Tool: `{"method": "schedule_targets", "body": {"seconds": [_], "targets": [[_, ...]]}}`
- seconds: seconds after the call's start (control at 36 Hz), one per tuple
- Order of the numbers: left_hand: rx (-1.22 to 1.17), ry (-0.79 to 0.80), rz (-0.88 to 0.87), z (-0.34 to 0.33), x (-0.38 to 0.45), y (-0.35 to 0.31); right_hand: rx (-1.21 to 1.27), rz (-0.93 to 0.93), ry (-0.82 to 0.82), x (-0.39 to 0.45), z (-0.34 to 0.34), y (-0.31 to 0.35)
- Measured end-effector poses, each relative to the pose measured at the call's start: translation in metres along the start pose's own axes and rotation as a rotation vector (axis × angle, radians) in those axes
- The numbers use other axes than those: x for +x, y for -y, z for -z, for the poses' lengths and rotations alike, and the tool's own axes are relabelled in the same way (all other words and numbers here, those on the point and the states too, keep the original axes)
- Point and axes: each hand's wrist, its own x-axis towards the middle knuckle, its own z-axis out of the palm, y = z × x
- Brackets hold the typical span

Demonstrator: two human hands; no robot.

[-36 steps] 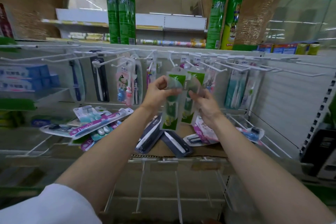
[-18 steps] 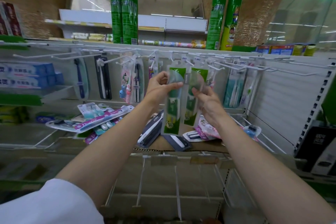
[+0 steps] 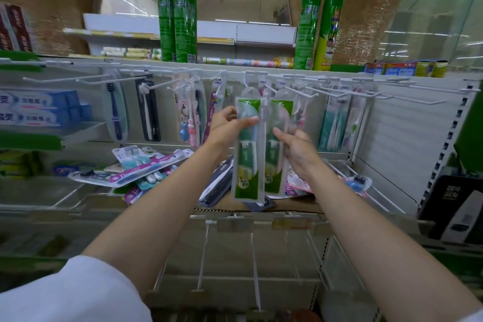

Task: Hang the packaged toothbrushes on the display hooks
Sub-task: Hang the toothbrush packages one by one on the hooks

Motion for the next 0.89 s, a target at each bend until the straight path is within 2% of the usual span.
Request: {"method": "schedule_targets", "body": {"seconds": [0.19, 0.39, 0.53, 0.89], "targets": [[0.016, 0.015, 0.014, -0.001, 0.003, -0.001, -0.014, 0.001, 0.005, 0.005, 0.002, -0.003], [0.082, -0.046, 0.058, -0.002, 0.014, 0.004, -0.183, -0.073, -0.077, 0.025, 0.002, -0.007], [0.145, -0.041, 0.097, -0.001, 0.024, 0.010, -0.268, -0.085, -0.036, 0.045, 0.004, -0.007], [0.204, -0.079, 0.152, -0.001, 0.092, 0.032, -0.399, -0.105, -0.072, 0.111, 0.016, -0.016]]}}
